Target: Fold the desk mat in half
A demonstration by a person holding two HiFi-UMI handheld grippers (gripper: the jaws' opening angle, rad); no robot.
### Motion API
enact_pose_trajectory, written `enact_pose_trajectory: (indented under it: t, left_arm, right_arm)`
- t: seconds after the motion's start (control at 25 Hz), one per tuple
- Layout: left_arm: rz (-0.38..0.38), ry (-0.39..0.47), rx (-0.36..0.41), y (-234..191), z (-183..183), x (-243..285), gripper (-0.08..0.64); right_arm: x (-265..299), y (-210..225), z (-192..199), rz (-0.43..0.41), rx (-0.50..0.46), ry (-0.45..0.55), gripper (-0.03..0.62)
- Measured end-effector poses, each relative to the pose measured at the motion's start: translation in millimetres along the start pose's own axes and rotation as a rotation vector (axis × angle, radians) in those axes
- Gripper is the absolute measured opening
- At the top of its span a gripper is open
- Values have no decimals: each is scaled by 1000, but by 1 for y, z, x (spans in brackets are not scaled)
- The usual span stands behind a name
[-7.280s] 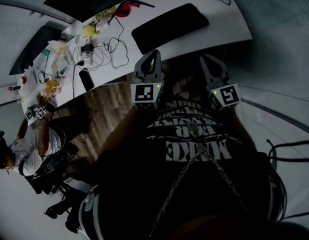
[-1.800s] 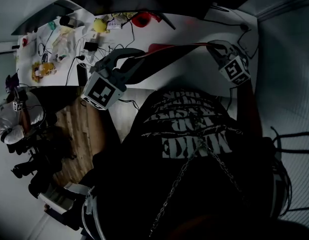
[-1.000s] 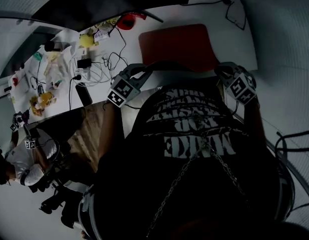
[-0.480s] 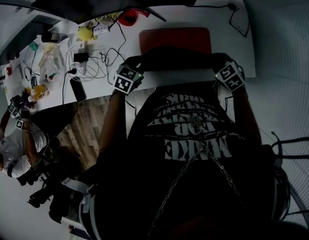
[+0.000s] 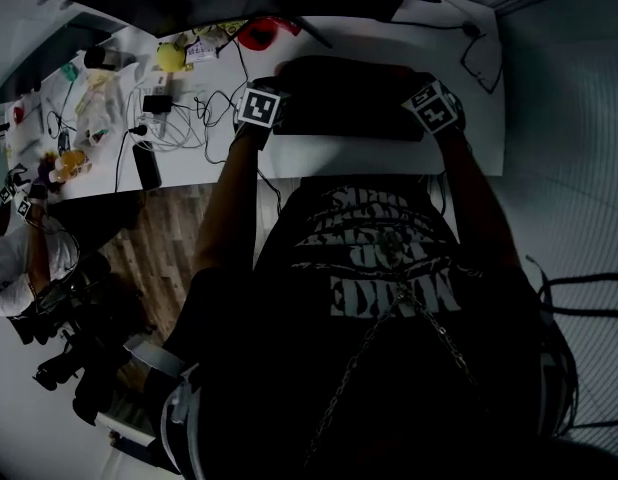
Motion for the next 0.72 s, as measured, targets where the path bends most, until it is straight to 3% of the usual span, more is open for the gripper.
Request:
enact_pose_trajectory:
  t: [0.24,0.44,0.52,0.6,0.72]
  left_arm:
    - [-17,-141,-46,-10,9,30,21]
    - [-38,-242,-83,-8,21,56,30]
    - [-82,-251,-81,-9,23,58,59]
    - [-139,-229,-91,-15,26,53,125]
    - [-234,-167,-145,-32,36,27,146]
  right_arm:
    - [45,12,1,-18,-24,-66,15]
    - [77,12,7,10,-120,-100,18]
    - [88,13,13,80,-161,-100,68]
    - [87,20,16,204,-170,-47,168]
    - [56,41,17,404,-119,117,170]
Point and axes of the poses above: the fingertips, and each gripper's own axes: x forward along the fingers, y to its right, z out of its underside, the point moved 9 cm from there along -x, backward along the fingers, and after that the axes turned 12 degrees about x, right-handed, at the moved point
